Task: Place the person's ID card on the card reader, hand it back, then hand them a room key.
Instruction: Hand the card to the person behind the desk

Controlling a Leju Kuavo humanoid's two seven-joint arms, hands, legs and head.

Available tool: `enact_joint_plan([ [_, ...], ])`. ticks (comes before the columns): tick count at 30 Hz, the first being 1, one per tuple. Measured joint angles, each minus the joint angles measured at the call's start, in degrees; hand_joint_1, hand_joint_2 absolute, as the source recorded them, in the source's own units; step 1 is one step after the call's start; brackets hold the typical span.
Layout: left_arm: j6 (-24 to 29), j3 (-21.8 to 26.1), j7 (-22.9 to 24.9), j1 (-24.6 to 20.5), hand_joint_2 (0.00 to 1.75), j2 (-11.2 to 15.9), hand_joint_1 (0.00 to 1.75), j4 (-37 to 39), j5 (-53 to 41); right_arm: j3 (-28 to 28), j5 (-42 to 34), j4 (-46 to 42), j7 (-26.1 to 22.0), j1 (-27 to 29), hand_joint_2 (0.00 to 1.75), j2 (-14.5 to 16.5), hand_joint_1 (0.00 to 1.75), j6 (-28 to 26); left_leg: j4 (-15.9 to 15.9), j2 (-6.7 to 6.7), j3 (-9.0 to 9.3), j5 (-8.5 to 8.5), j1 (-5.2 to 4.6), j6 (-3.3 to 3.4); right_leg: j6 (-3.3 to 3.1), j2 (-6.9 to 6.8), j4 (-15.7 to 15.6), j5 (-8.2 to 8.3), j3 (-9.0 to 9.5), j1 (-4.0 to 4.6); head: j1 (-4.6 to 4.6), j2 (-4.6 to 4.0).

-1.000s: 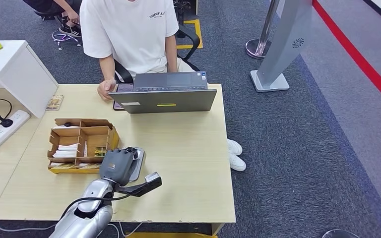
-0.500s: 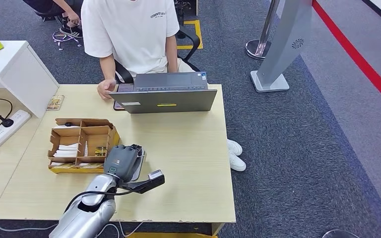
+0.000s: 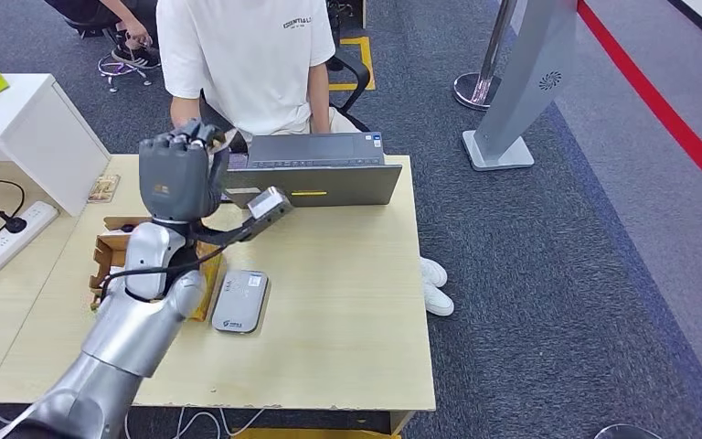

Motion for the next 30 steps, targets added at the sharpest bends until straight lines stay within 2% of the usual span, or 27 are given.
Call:
enact_joint_plan([
  [5, -0.14, 2.79, 2.77, -10.0, 1.75, -1.28, 1.75, 4.68, -3.89, 1.94, 1.56, 0.0, 0.09, 0.02, 0.0, -0.1, 0.0, 0.65, 0.01, 0.01, -0.01, 0.01, -0.01, 0.01, 0.04, 0.02, 0.0, 0.03, 0.0, 0.0, 0.04, 0.0],
  [10, -0.71, 4.19, 4.6, -15.08, 1.75, -2.42, 1.75, 9.83, -5.36, 2.95, 2.21, 0.0, 0.17, 0.08, 0.0, -0.15, 0.0, 1.23, 0.02, 0.02, -0.02, 0.01, -0.01, 0.01, 0.05, 0.03, -0.01, 0.04, -0.01, 0.0, 0.05, 0.0],
  [15, -1.89, 4.63, 7.8, -20.68, 1.75, -3.95, 1.75, 18.23, -6.95, 3.81, 3.12, 0.0, 0.19, 0.14, 0.0, -0.25, 0.0, 1.94, 0.03, 0.02, -0.04, 0.01, -0.01, 0.01, 0.05, 0.04, -0.01, 0.04, -0.01, -0.01, 0.06, 0.0],
  [19, -1.62, 5.16, 7.88, -23.46, 1.75, -5.09, 0.0, 23.66, -6.61, 4.31, 3.11, 0.0, 0.06, 0.18, 0.0, -0.28, 0.0, 2.03, 0.03, 0.02, -0.04, 0.01, -0.01, 0.01, 0.06, 0.04, -0.01, 0.04, -0.01, -0.01, 0.08, 0.0],
  [30, -2.68, 5.63, 7.27, -24.25, 1.75, -6.03, 0.0, 31.29, -5.25, 4.51, 2.26, 0.0, 0.04, 0.25, 0.0, -0.33, 0.0, 2.22, 0.03, 0.03, -0.04, 0.01, -0.01, 0.01, 0.05, 0.04, -0.01, 0.04, -0.01, -0.01, 0.1, 0.0],
])
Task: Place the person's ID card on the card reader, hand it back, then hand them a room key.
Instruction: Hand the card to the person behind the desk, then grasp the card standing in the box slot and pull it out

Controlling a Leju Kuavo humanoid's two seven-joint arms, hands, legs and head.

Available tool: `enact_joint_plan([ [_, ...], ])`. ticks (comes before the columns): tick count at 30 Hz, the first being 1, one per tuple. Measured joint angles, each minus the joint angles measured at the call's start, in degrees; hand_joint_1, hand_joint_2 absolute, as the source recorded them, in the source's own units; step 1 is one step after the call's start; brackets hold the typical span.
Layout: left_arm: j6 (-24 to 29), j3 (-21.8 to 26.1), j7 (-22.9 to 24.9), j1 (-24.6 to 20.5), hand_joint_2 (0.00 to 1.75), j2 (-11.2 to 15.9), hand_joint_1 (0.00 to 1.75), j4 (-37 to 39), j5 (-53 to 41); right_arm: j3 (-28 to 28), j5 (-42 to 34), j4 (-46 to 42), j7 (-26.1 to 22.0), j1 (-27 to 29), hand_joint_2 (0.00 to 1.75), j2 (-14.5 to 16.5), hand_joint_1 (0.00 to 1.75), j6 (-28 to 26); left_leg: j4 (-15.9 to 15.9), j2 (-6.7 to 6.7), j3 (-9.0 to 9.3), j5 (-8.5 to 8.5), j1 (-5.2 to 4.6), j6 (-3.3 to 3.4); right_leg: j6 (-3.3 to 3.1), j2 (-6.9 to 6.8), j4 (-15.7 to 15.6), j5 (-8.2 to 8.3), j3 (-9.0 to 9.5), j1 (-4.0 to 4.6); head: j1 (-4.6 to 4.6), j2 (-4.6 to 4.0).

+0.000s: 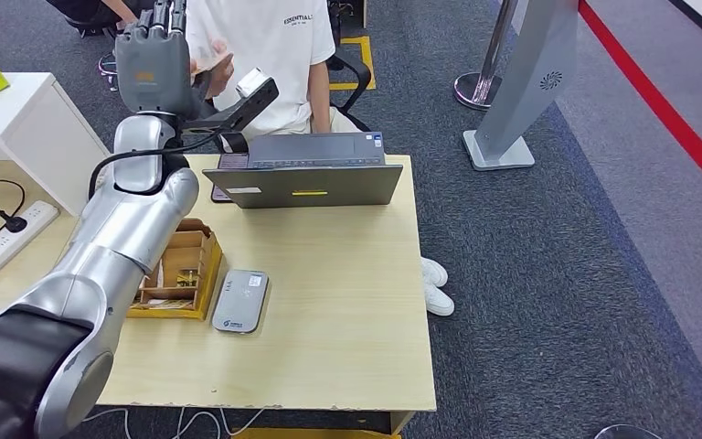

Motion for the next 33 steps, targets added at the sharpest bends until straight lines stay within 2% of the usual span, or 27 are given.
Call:
enact_joint_plan([
  [6, -0.35, 0.01, -1.5, 0.02, 1.75, -0.28, 0.0, 0.85, 0.76, -0.02, -0.4, 0.0, 0.0, 0.0, 0.0, 0.0, 0.0, -0.07, 0.0, -0.01, 0.0, 0.0, 0.0, 0.0, 0.0, 0.0, -0.01, 0.0, 0.0, 0.0, -0.01, 0.0],
  [10, -1.59, 0.01, -5.09, 0.92, 1.75, -1.37, 0.0, 0.08, 3.11, -0.09, -1.4, 0.0, 0.38, 0.0, 0.0, 0.0, 0.0, -0.25, 0.0, -0.02, -0.02, 0.0, -0.01, 0.0, 0.0, -0.02, -0.02, 0.0, 0.01, -0.01, 0.0, 0.0],
  [13, -4.14, -0.01, -7.59, 3.95, 1.75, -2.22, 0.0, -4.36, 6.05, -0.57, -2.42, 0.0, 0.92, -0.01, 0.0, 0.0, 0.0, -0.68, 0.0, -0.01, -0.02, -0.01, -0.04, 0.01, 0.0, 0.0, -0.03, 0.0, 0.0, -0.02, 0.01, 0.0],
  [16, -6.7, -0.08, -7.97, 7.65, 1.75, -2.5, 0.0, -10.98, 7.95, -1.19, -2.95, 0.0, 1.2, 0.01, 0.0, 0.0, 0.0, -1.13, 0.0, 0.02, -0.02, -0.02, -0.04, 0.02, 0.0, 0.02, -0.04, 0.0, -0.01, -0.02, 0.03, 0.0],
  [23, -8.94, -0.51, -9.16, 11.69, 1.75, -2.13, 0.0, -19.98, 11.7, -1.84, -3.82, 0.0, 1.36, 0.0, 0.0, 0.0, 0.0, -1.5, 0.0, 0.01, -0.03, -0.02, -0.03, 0.03, 0.01, 0.01, -0.03, 0.0, 0.0, -0.01, 0.04, 0.0],
  [27, -11.25, -3.17, -10.61, 17.6, 1.75, 0.44, 0.0, -31.36, 16.51, -2.97, -5.41, 0.0, 1.7, 0.02, 0.0, 0.01, 0.0, -2.28, -0.01, 0.06, -0.03, -0.03, -0.03, 0.02, 0.0, 0.06, -0.02, -0.01, -0.01, -0.01, 0.05, 0.0],
  [33, -12.53, -8.38, -12.66, 28.38, 1.75, 8.36, 0.0, -49.82, 20.54, -4.52, -7.2, 0.0, 1.81, 0.0, 0.0, 0.23, 0.0, -3.62, -0.03, 0.08, -0.05, -0.06, -0.02, 0.02, -0.02, 0.06, -0.03, -0.08, -0.05, 0.0, 0.08, 0.0],
])
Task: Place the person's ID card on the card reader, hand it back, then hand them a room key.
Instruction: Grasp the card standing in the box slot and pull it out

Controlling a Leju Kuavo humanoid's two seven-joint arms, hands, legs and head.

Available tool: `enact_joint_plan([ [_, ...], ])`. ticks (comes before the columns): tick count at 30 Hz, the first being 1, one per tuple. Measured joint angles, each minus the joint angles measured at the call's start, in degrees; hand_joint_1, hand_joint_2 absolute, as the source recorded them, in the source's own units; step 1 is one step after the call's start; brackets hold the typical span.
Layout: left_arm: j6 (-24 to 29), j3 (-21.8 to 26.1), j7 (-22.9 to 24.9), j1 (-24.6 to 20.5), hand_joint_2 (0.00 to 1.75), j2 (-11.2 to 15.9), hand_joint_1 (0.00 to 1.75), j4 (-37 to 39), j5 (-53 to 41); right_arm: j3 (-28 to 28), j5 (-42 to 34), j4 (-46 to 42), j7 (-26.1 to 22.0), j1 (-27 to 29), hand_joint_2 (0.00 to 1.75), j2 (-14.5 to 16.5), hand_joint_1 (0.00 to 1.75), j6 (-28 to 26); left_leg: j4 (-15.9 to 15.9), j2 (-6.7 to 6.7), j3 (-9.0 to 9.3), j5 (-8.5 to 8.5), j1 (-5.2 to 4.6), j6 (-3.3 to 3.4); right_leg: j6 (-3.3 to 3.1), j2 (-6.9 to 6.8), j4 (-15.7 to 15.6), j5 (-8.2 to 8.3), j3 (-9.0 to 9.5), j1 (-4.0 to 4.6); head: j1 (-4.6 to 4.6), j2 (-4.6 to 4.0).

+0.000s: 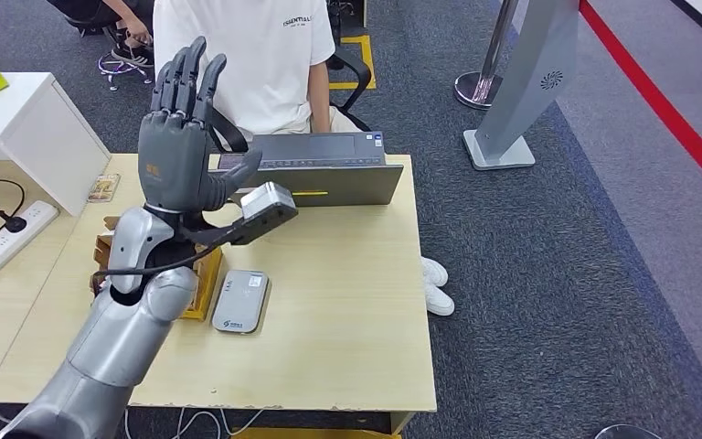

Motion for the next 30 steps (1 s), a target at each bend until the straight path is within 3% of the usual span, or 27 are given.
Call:
enact_joint_plan([
  [7, -5.34, -3.47, -3.2, 6.78, 1.75, 11.58, 0.0, -9.94, 2.7, -1.7, -2.13, 0.0, -1.17, -0.01, 0.0, 0.34, 0.0, -0.53, -0.01, 0.02, 0.01, 0.02, 0.03, -0.02, -0.01, 0.0, 0.01, 0.0, -0.01, 0.01, 0.02, 0.0],
  [11, -10.88, -4.73, -3.35, 8.16, 1.75, 18.28, 0.0, -11.14, 2.91, -2.62, -3.07, 0.02, -1.86, -0.01, 0.0, 0.56, 0.0, -0.56, -0.01, 0.01, 0.02, 0.04, 0.05, -0.03, -0.01, -0.01, 0.02, 0.01, -0.01, 0.02, 0.03, 0.0],
  [14, -14.04, -5.66, -3.13, 8.21, 1.75, 21.63, 0.0, -10.92, 2.67, -3.09, -3.54, 0.02, -2.42, -0.03, 0.0, 0.66, 0.0, -0.5, -0.01, 0.0, 0.02, 0.04, 0.04, -0.04, -0.01, -0.01, 0.01, 0.01, -0.01, 0.02, 0.04, 0.0],
  [18, -15.43, -6.91, -3.11, 8.21, 1.75, 23.71, 0.0, -9.95, 2.4, -3.68, -3.91, 0.02, -2.81, -0.06, 0.0, 0.72, 0.0, -0.44, -0.01, 0.0, 0.0, 0.03, 0.03, -0.03, -0.01, -0.01, 0.0, 0.01, -0.01, 0.02, 0.04, 0.0],
  [25, -15.23, -8.51, -3.2, 8.76, 1.75, 25.02, 0.0, -8.83, 2.59, -4.03, -4.21, 0.02, -2.85, -0.1, 0.0, 0.74, 0.0, -0.42, -0.01, 0.01, -0.02, 0.02, 0.02, -0.02, -0.01, -0.01, -0.03, 0.01, -0.01, 0.01, 0.04, 0.0],
  [30, -7.6, -9.08, -4.06, 13.47, 1.75, 24.95, 0.0, -9.04, 2.26, -4.11, -4.47, 0.02, -2.67, -0.14, 0.0, 0.93, 0.0, -0.72, -0.01, 0.07, 0.01, -0.02, 0.02, -0.04, -0.01, 0.09, -0.02, 0.0, -0.02, 0.01, 0.03, 0.0],
])
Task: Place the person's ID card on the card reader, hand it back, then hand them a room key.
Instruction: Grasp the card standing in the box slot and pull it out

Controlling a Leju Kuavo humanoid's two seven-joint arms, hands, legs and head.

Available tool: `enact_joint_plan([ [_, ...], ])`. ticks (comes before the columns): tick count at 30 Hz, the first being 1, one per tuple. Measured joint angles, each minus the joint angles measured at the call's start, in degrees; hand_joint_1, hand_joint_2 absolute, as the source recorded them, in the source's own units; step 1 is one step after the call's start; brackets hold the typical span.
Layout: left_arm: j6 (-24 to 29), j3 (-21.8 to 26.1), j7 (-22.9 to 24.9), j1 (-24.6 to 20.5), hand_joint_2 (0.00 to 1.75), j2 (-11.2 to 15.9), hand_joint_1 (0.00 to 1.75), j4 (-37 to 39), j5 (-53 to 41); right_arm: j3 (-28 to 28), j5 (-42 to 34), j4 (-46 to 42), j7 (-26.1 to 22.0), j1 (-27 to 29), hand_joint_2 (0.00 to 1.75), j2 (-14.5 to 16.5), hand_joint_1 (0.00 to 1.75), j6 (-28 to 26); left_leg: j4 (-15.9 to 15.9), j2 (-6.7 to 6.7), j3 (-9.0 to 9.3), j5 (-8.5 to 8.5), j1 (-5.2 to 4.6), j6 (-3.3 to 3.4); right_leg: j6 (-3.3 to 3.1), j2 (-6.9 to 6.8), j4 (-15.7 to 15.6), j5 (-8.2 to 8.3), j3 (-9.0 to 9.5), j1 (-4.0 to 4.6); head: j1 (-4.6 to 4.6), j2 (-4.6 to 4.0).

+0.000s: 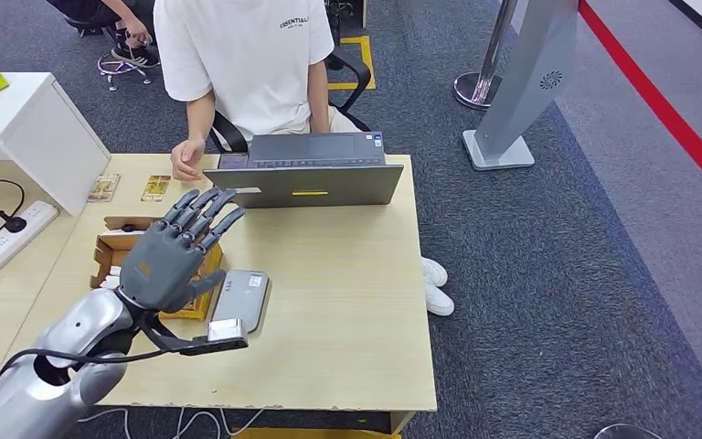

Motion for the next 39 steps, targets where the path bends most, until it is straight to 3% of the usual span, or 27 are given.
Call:
enact_joint_plan([
  [4, 5.39, -0.02, -0.15, 5.98, 1.75, -0.27, 0.0, -1.16, -1.61, -0.07, -0.38, 0.0, -0.11, 0.0, 0.0, 0.08, 0.0, -0.05, 0.0, 0.0, -0.04, -0.03, 0.02, -0.02, 0.0, 0.02, -0.02, -0.01, -0.05, 0.0, 0.03, 0.0],
  [12, 9.17, 0.0, -1.14, 17.39, 1.75, 1.78, 0.0, -6.31, -2.71, -0.92, -1.69, 0.0, -0.85, 0.01, 0.0, 0.11, 0.0, 0.02, -0.01, 0.04, -0.06, -0.04, 0.02, -0.01, 0.0, 0.04, -0.02, -0.04, -0.06, 0.01, 0.04, 0.0],
  [16, 8.65, 0.31, 0.22, 20.71, 1.75, 2.73, 0.0, -7.26, -3.19, -1.12, -1.97, 0.0, -0.94, 0.0, 0.0, 0.11, 0.0, 0.21, -0.01, 0.0, -0.07, -0.04, 0.02, -0.01, 0.0, -0.03, -0.03, -0.04, -0.05, 0.01, 0.05, 0.0],
  [25, 5.78, 2.8, 3.68, 19.73, 1.75, 0.58, 0.0, -1.99, -5.92, -1.33, -2.16, -0.02, -0.96, -0.02, 0.0, 0.11, 0.0, 1.24, 0.0, 0.0, -0.03, -0.01, 0.02, -0.02, 0.01, -0.04, -0.02, 0.0, -0.01, 0.01, 0.08, 0.0],
  [39, 3.64, 5.92, 6.07, 13.92, 1.75, -4.57, 0.0, 9.96, -7.96, -1.38, -2.16, -0.07, 0.05, -0.17, 0.0, 0.04, 0.0, 1.93, 0.0, -0.03, -0.04, -0.02, 0.02, -0.01, 0.01, -0.07, -0.03, 0.0, -0.02, 0.01, 0.13, 0.0],
])
